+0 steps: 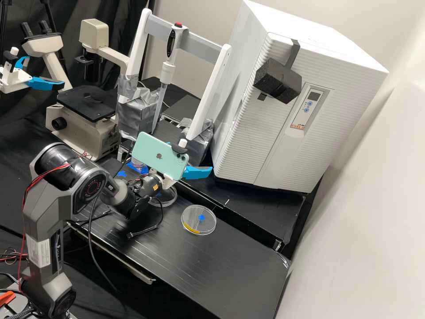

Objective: Close the lid

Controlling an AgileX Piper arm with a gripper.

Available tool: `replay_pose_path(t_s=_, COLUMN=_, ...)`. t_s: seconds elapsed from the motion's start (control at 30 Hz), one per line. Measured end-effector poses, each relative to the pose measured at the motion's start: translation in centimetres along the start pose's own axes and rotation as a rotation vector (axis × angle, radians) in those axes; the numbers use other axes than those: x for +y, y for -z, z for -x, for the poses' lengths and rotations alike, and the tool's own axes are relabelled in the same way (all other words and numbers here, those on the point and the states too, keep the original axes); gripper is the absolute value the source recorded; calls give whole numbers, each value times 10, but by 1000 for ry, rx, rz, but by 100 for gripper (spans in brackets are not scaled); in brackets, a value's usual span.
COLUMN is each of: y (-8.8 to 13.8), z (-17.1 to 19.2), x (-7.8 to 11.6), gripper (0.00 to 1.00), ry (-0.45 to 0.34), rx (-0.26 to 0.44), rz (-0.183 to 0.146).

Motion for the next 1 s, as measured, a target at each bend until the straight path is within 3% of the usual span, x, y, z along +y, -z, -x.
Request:
replay_pose_path(t_s=0.43, y=-6, z=11, x=2, gripper=100, ry=-8, rx=-19, rz=1)
replay_pose_path(t_s=0.57, y=-17, z=33, x=11, gripper=100, ry=-46, rx=-38, rz=2)
replay_pose_path(t_s=0.8, y=-39, z=83, x=33, gripper=100, ry=-141, rx=-25, rz=-26)
replay_pose_path(t_s=1.0, y=-62, z=114, x=45, gripper=100, ry=-187, rx=-73, rz=-43)
